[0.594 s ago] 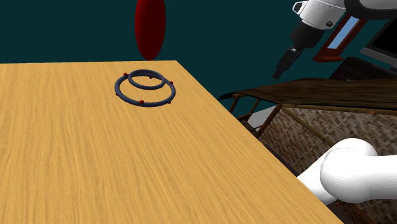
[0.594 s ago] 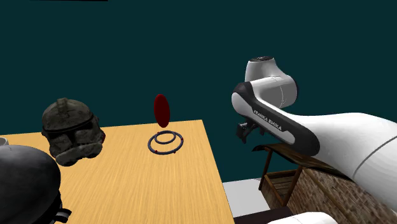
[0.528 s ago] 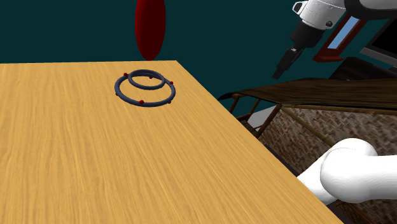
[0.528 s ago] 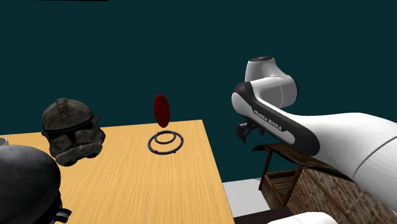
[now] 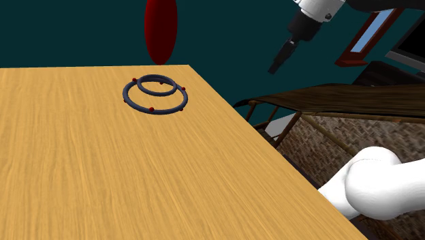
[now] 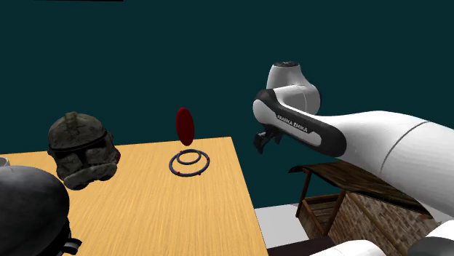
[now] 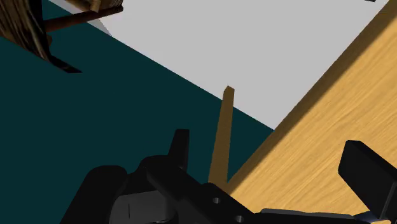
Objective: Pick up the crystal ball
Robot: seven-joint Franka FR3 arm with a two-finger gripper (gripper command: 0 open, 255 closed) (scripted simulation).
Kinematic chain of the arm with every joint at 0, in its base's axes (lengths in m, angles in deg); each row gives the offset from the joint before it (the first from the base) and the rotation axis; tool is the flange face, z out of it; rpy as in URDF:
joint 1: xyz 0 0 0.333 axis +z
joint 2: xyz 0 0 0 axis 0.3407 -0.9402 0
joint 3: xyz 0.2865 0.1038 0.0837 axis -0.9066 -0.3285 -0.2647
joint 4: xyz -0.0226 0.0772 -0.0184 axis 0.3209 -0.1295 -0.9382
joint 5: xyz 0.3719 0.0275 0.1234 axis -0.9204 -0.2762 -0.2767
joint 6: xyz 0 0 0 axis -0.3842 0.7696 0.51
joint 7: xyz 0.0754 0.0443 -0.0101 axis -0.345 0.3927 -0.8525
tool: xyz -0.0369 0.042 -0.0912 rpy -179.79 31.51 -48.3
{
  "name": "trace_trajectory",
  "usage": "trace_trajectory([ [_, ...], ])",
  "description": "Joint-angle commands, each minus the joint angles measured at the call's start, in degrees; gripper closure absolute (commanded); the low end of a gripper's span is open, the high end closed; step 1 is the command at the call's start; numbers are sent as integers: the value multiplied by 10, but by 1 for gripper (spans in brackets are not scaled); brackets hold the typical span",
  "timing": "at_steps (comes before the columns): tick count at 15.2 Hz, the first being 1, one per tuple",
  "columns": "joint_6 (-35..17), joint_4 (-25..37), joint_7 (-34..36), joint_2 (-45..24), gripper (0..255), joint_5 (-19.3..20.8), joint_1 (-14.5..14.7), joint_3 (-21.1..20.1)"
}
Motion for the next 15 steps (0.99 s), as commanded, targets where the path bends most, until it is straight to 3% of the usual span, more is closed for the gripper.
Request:
trace_trajectory([
  [1, -30, 20, -20, -32, 0, -12, 13, 2],
  [15, -154, 178, -171, -198, 0, -110, 105, 1],
])
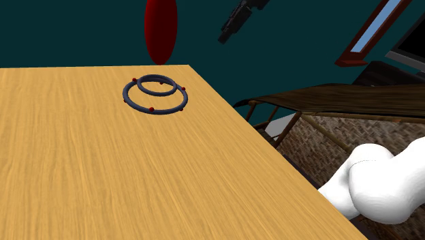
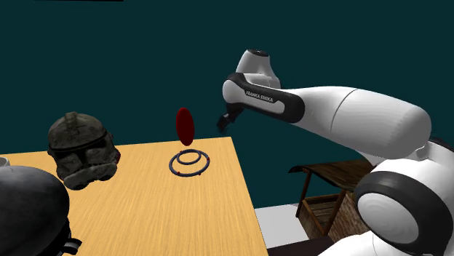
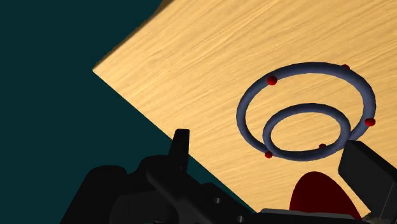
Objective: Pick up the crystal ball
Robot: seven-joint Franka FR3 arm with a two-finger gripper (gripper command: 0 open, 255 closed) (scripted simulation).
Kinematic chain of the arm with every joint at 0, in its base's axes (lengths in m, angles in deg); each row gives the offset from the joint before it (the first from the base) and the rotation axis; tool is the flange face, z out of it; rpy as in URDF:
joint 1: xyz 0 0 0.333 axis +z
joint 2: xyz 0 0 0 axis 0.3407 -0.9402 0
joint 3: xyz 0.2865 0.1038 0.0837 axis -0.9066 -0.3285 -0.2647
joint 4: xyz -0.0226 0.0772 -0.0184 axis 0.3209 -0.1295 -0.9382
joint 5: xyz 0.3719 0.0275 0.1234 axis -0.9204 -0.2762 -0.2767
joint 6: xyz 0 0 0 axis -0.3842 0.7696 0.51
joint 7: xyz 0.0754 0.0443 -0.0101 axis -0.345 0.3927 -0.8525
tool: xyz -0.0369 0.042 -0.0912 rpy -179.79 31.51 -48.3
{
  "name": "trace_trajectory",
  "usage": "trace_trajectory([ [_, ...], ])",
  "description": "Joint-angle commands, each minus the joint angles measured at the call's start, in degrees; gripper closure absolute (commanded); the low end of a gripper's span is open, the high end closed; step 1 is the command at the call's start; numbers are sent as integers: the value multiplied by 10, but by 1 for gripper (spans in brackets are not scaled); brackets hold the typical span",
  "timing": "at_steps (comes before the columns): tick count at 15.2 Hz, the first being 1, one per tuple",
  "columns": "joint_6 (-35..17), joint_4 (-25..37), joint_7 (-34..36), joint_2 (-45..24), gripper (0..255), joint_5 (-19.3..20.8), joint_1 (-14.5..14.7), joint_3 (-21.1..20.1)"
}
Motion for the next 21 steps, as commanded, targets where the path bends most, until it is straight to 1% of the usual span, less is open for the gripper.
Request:
trace_trajectory([
  [1, -15, 25, -25, -24, 0, -16, 12, -1],
  [8, -37, 125, -106, -96, 0, -71, 50, -12],
  [15, -39, 227, -178, -157, 0, -118, 80, -29],
  [21, -85, 165, -196, -144, 0, -130, 81, -30],
])
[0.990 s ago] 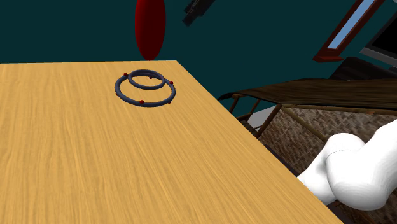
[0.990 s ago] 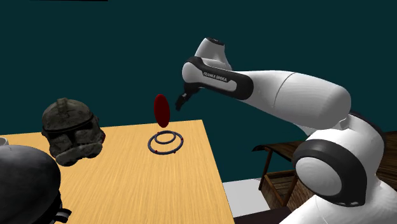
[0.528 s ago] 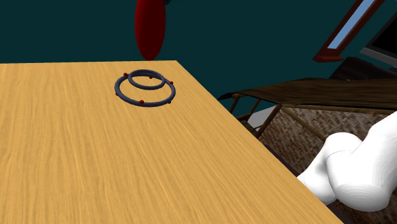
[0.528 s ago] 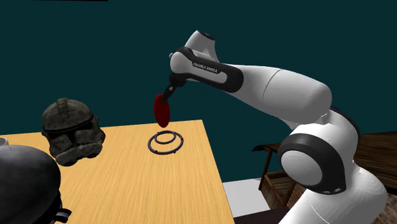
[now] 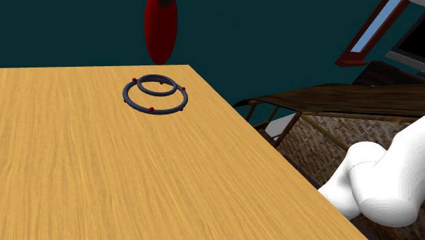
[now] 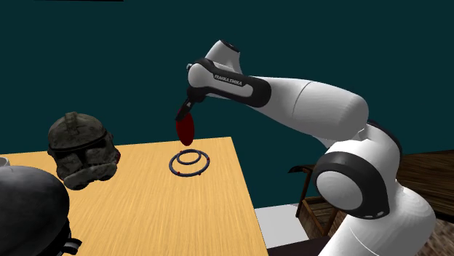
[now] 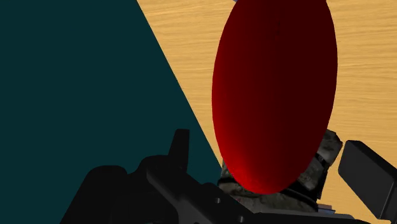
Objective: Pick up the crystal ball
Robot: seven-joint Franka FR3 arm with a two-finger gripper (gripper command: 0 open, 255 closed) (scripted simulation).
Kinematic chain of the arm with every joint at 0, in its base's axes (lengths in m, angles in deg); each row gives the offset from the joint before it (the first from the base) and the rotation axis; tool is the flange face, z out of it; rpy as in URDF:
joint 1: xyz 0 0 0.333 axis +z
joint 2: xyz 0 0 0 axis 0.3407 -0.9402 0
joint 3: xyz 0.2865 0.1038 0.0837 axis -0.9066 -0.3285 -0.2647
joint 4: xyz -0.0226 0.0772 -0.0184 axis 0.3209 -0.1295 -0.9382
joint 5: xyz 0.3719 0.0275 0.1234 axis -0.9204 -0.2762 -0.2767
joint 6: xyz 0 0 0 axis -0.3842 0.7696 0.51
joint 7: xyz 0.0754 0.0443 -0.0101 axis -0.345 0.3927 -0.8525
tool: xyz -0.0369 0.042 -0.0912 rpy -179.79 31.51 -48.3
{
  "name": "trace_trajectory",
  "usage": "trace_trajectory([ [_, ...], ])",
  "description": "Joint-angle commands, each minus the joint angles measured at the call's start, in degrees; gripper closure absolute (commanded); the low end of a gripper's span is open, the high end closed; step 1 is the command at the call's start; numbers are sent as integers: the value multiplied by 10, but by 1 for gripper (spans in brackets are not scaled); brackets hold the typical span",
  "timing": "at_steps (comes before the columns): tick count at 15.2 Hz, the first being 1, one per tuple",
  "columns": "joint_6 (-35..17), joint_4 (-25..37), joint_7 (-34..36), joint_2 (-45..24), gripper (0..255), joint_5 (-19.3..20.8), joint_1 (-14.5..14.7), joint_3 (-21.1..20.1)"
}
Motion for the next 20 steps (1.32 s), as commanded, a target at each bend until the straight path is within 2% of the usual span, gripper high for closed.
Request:
trace_trajectory([
  [1, -15, -20, -7, 5, 0, -4, 0, 0],
  [3, -19, -26, -9, 6, 0, -6, 1, 0],
  [4, -20, -25, -8, 5, 255, -5, 1, 0],
  [13, -19, -26, -9, 6, 255, -6, 1, 0],
  [20, 34, 44, 12, -9, 255, 8, -1, 1],
])
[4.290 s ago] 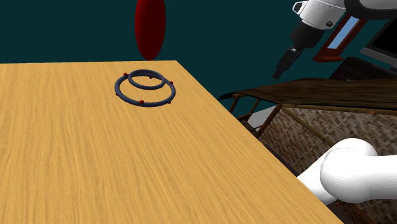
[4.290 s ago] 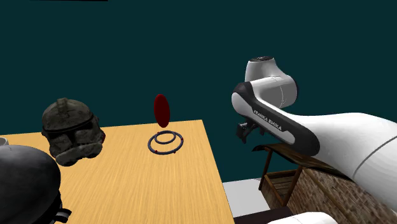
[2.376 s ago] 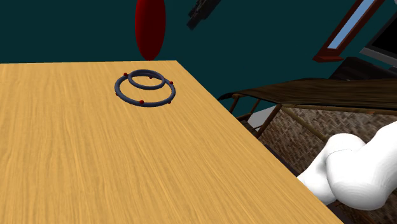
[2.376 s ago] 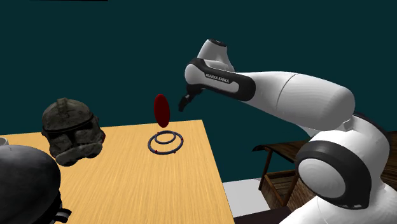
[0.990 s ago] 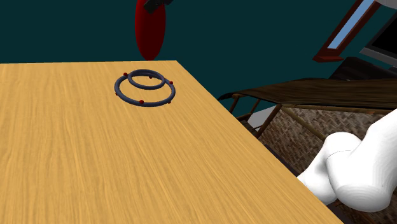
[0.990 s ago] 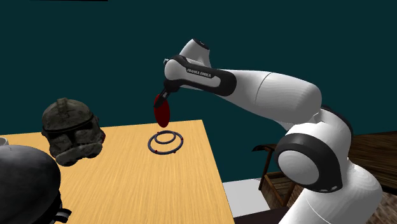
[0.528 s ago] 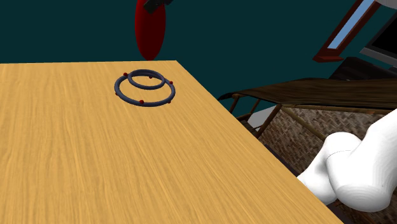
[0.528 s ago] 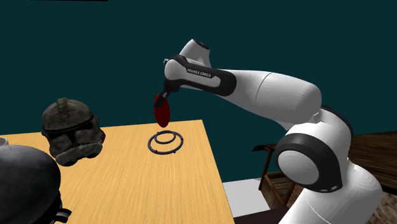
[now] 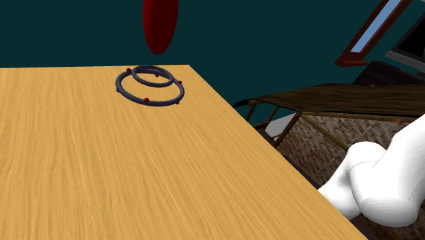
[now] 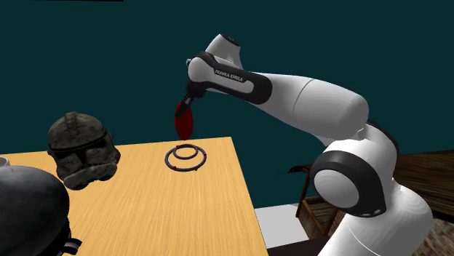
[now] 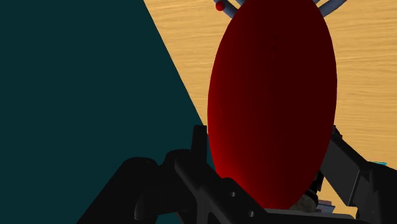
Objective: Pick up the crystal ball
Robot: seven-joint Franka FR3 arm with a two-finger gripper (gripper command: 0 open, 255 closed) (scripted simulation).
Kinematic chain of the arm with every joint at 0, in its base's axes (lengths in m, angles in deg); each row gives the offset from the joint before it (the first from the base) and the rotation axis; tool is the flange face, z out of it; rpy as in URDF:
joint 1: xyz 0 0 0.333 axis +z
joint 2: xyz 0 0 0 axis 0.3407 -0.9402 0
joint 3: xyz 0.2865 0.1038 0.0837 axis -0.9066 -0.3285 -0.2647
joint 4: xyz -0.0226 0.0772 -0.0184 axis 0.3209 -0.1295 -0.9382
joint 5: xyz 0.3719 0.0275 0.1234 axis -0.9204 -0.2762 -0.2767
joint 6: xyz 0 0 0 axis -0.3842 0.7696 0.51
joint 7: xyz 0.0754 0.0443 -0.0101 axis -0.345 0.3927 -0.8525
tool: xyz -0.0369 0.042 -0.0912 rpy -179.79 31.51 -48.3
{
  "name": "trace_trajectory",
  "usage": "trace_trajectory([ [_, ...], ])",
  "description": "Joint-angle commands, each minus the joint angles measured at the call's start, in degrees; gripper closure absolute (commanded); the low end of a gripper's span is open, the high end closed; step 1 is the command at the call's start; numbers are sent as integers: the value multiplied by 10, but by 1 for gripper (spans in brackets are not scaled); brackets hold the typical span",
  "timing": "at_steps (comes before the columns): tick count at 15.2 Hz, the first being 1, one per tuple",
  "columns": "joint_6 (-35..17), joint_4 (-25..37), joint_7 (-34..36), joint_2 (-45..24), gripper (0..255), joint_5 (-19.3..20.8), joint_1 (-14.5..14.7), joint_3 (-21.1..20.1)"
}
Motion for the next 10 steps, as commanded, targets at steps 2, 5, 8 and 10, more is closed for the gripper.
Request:
trace_trajectory([
  [2, 24, 32, 9, -6, 255, 5, -1, 0],
  [5, 49, 68, 18, -16, 255, 11, -1, 1],
  [8, 74, 106, 27, -28, 255, 16, -1, 1],
  [10, 75, 108, 28, -28, 255, 16, -1, 1],
])
